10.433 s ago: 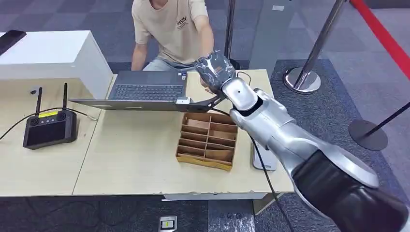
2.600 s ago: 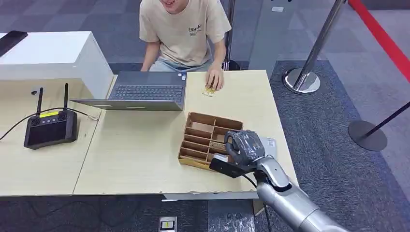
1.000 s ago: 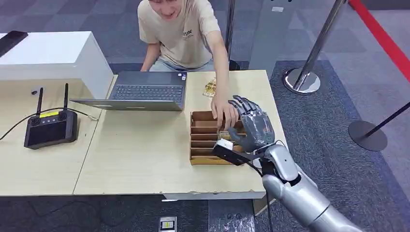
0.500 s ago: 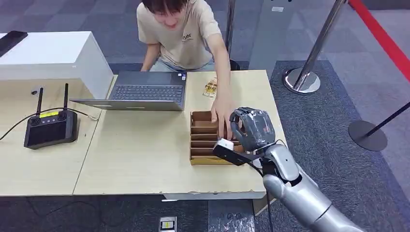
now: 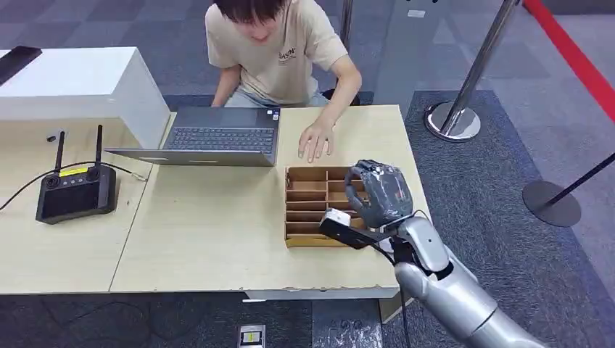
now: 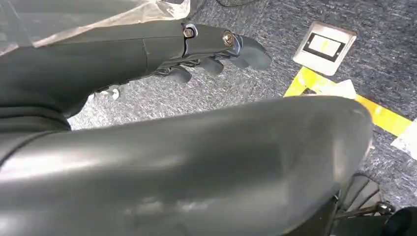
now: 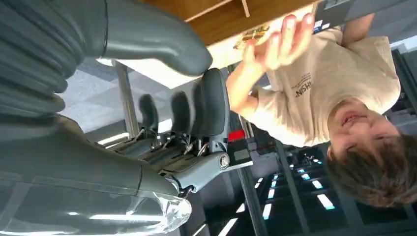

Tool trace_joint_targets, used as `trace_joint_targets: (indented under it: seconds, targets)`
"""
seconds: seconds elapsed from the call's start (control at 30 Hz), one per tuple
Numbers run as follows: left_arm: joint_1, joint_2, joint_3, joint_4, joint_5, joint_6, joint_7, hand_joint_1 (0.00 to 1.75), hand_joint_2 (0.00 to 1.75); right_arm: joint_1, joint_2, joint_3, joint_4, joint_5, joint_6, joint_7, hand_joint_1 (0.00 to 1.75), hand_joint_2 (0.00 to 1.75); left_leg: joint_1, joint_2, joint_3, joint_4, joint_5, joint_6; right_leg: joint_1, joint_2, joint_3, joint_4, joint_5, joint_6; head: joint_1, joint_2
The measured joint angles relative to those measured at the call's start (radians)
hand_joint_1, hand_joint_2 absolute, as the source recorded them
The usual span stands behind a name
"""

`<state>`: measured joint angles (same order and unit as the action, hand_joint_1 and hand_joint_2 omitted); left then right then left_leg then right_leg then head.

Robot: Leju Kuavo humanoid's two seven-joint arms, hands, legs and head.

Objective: Pass the card to the sensor for recognition and then transmit it.

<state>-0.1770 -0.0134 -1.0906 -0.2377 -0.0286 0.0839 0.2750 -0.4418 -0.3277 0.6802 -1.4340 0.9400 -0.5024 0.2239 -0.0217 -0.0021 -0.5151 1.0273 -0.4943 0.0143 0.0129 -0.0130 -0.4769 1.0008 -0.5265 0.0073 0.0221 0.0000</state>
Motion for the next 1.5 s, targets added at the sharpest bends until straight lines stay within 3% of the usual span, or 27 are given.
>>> trace_joint_targets:
  seconds: [0.07,0.1,0.13,0.4,0.73,0.83,1.07,1.5]
  targets:
    - [0.0,0.0,0.0,0.0,0.0,0.0,0.0,0.0,0.0,0.007,0.0,0.0,0.0,0.0,0.0,0.0,0.82,1.75,0.0,0.0,0.0,0.0,0.0,0.0,0.0,0.0,0.0,0.0,0.0,0.0,0.0,0.0]
    - [0.0,0.0,0.0,0.0,0.0,0.0,0.0,0.0,0.0,0.01,0.0,0.0,0.001,0.0,0.0,0.0,1.03,1.75,0.0,0.0,0.0,0.0,0.0,0.0,0.0,0.0,0.0,0.0,0.0,0.0,0.0,0.0]
    - [0.0,0.0,0.0,0.0,-0.001,0.0,0.0,0.0,0.0,0.014,0.0,0.0,0.001,0.0,-0.002,0.0,1.06,1.75,0.0,0.0,0.0,0.0,0.0,0.0,0.0,0.0,0.0,0.0,0.0,0.0,0.0,0.0]
    - [0.0,0.0,0.0,0.0,-0.003,-0.002,0.004,0.0,0.0,0.03,0.0,0.001,0.002,-0.014,-0.008,0.0,0.99,1.75,0.0,0.0,0.0,0.0,0.0,0.0,0.0,0.0,0.0,0.0,0.0,0.0,0.0,0.0]
    - [-0.001,0.0,0.0,0.0,-0.003,-0.002,0.005,0.0,0.0,0.039,0.0,0.002,0.011,-0.018,-0.014,-0.006,1.03,1.75,0.0,0.0,0.0,0.0,0.0,0.0,0.0,0.0,0.0,0.0,0.0,0.0,0.0,0.0]
    - [-0.001,0.0,0.0,0.0,-0.003,-0.002,0.005,0.0,0.0,0.041,0.002,0.002,0.016,-0.02,-0.014,-0.009,1.13,1.75,0.0,0.0,0.0,0.0,0.0,0.0,0.0,0.0,0.0,0.0,0.0,0.0,0.0,0.0]
    - [-0.001,0.0,0.0,0.0,-0.003,-0.003,0.006,0.0,0.0,0.043,0.011,0.004,0.036,-0.037,-0.016,-0.027,1.1,1.75,0.0,0.0,0.0,0.0,0.0,0.0,0.0,0.0,0.0,0.0,0.0,0.0,0.0,0.0]
    - [-0.001,0.0,0.0,0.0,-0.006,-0.013,0.007,0.0,0.0,0.036,0.04,0.005,0.135,-0.081,-0.019,-0.06,1.06,1.75,0.0,0.0,-0.001,0.0,0.0,0.0,0.0,0.0,0.0,0.0,0.0,0.0,0.0,0.0]
